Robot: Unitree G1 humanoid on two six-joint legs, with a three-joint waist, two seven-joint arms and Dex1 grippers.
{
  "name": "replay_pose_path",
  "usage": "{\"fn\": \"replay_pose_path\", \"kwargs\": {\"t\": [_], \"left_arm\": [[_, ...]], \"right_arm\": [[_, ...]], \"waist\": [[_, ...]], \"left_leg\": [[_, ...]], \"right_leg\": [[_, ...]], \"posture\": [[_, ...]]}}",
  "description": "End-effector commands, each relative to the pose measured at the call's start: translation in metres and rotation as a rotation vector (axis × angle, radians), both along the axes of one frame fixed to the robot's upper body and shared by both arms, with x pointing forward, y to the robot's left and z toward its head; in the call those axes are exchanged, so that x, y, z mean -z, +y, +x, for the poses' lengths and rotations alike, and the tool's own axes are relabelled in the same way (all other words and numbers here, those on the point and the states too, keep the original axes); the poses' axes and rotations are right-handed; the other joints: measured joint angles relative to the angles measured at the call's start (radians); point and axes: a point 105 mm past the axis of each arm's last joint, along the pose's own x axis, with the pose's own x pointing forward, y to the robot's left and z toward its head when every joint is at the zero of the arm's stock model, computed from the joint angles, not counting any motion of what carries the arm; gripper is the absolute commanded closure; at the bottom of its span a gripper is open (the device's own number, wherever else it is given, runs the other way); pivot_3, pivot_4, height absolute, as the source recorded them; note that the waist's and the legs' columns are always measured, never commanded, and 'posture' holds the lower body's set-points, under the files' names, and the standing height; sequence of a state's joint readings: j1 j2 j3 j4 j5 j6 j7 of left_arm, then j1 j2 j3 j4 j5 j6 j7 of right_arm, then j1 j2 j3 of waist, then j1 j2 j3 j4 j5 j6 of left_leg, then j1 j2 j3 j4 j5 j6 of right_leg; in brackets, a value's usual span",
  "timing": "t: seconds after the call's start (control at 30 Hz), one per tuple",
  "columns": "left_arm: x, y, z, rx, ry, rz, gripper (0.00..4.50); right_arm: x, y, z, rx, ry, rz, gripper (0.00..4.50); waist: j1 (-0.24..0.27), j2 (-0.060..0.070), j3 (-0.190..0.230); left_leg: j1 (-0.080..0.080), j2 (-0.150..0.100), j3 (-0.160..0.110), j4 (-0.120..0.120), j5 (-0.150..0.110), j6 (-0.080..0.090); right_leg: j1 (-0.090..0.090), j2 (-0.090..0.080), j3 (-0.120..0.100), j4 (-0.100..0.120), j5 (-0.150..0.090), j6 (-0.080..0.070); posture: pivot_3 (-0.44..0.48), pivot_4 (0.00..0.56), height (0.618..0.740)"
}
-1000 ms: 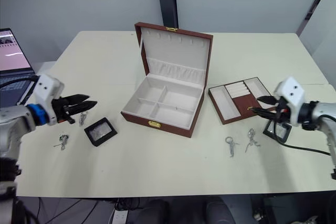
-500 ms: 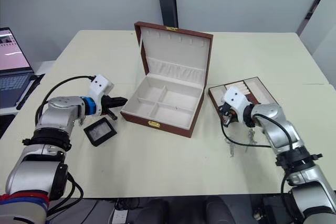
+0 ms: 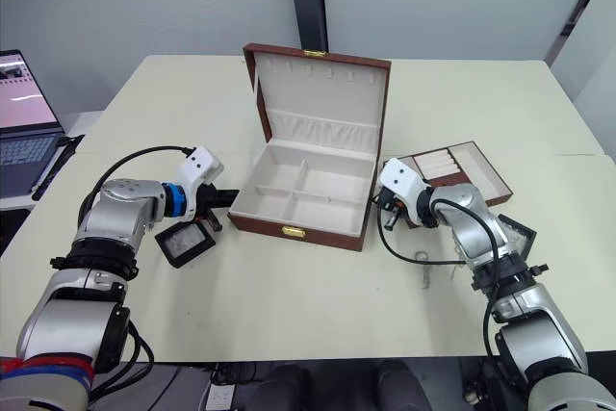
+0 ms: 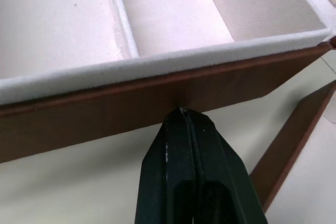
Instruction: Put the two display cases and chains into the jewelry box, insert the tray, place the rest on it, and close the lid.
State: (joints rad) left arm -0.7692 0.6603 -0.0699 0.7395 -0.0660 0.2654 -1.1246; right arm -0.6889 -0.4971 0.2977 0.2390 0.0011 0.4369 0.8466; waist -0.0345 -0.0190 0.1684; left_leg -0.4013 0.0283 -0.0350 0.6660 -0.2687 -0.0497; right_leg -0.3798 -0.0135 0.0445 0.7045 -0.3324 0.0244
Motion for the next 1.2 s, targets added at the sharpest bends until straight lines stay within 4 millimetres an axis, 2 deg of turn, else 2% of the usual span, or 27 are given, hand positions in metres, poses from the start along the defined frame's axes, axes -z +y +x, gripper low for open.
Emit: {"fn": "replay_pose_path", "kwargs": {"t": [0.03,0.37,0.67,0.97,1.2], "left_arm": [[-0.012,-0.017,-0.005,0.072,-0.022,-0.046,4.5],[-0.01,-0.02,-0.017,0.071,-0.011,-0.056,4.5],[-0.01,-0.017,-0.019,0.046,-0.012,-0.064,4.5],[-0.01,-0.017,-0.019,0.034,-0.011,-0.077,4.5],[-0.012,-0.014,-0.018,0.02,-0.019,-0.075,4.5]], "right_arm": [[-0.021,0.016,0.003,-0.074,-0.068,0.026,4.48],[-0.022,0.02,0.006,-0.11,-0.066,0.013,4.48],[-0.021,0.021,0.007,-0.112,-0.07,0.013,4.48],[-0.025,0.017,0.008,-0.101,-0.077,0.015,4.48],[-0.032,0.006,0.01,-0.063,-0.089,-0.002,4.48]], "waist": [[-0.001,0.0,0.0],[-0.001,0.0,0.0],[-0.002,0.0,0.0],[-0.003,0.0,0.0],[-0.003,0.0,0.0]], "left_leg": [[0.0,0.0,0.0,0.0,0.0,0.0],[0.0,0.0,0.0,0.0,0.0,0.0],[0.0,0.001,0.0,0.0,0.0,0.0],[0.0,0.001,0.0,0.0,0.0,0.0],[0.0,0.0,0.0,0.0,0.0,0.0]], "right_leg": [[0.0,0.0,0.0,0.0,0.0,0.0],[0.0,0.0,0.0,0.001,0.0,0.0],[0.0,0.0,0.0,0.001,0.0,0.0],[0.0,0.0,0.0,0.001,0.0,0.0],[0.0,0.0,0.0,0.001,0.0,0.0]], "posture": [[0.0,0.15,0.74],[0.0,0.15,0.74],[0.0,0.15,0.74],[0.0,0.15,0.74],[0.0,0.15,0.74]]}}
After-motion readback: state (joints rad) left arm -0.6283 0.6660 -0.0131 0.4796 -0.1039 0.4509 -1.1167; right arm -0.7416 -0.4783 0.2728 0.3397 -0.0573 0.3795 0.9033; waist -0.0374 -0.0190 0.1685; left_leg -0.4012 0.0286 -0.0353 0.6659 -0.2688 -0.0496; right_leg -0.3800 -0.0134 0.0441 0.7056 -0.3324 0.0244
